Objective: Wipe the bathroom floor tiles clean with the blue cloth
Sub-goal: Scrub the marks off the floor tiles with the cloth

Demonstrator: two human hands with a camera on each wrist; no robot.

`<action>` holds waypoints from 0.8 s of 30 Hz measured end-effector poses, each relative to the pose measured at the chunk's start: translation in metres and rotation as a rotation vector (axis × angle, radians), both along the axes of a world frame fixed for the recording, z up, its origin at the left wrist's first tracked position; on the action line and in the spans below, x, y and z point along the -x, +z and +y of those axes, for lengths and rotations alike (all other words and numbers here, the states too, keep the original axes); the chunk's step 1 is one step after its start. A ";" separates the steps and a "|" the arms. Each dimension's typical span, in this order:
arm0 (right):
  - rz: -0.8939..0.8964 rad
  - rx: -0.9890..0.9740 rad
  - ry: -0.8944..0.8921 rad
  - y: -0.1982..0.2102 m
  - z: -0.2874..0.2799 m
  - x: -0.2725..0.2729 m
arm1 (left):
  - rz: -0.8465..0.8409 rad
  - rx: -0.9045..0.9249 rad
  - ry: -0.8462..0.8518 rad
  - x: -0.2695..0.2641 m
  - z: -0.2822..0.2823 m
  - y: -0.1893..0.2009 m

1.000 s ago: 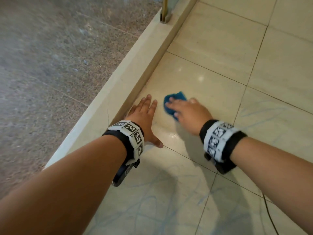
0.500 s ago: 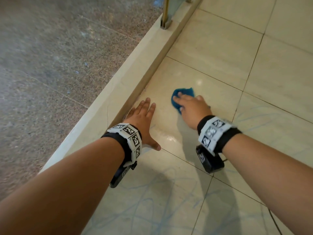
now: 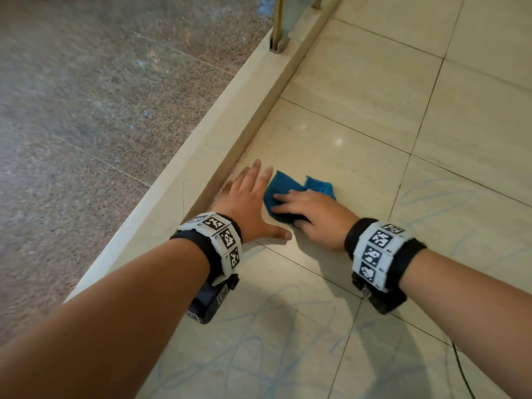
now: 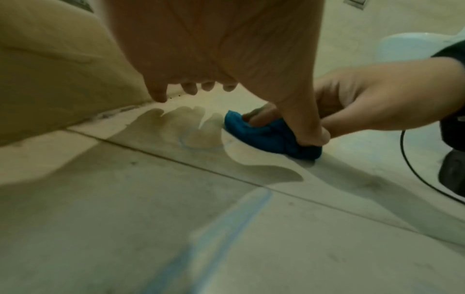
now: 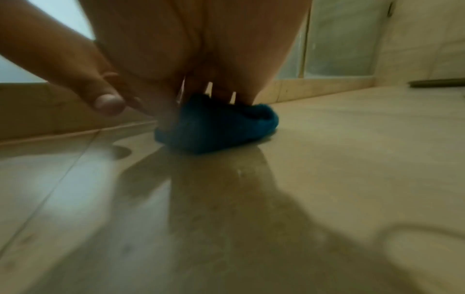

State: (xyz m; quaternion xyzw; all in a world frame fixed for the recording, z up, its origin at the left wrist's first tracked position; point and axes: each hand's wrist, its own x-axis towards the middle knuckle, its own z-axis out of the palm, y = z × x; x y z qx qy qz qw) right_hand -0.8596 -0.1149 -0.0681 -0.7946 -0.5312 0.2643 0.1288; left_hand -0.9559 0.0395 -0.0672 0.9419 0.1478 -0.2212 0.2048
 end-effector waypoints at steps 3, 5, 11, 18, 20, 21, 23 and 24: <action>-0.003 -0.169 -0.322 0.007 -0.017 -0.028 | -0.139 0.007 -0.068 -0.002 -0.016 0.002; -0.028 -0.149 -0.560 0.008 -0.030 -0.047 | -0.184 -0.002 -0.171 -0.009 -0.032 0.003; -0.103 0.336 -0.415 -0.008 -0.044 -0.058 | 0.026 -0.055 -0.291 -0.039 -0.052 -0.009; -0.138 0.326 -0.431 -0.011 -0.043 -0.054 | 0.105 -0.105 -0.170 -0.045 -0.048 -0.008; -0.151 0.327 -0.418 -0.011 -0.044 -0.055 | 0.116 -0.092 -0.298 -0.031 -0.069 -0.009; -0.158 0.328 -0.412 -0.011 -0.044 -0.056 | 0.112 -0.091 -0.302 -0.026 -0.071 -0.012; -0.160 0.324 -0.411 -0.011 -0.045 -0.055 | 0.125 -0.068 -0.159 -0.024 -0.054 -0.014; -0.154 0.320 -0.416 -0.010 -0.045 -0.054 | 0.140 -0.056 -0.048 -0.024 -0.041 -0.014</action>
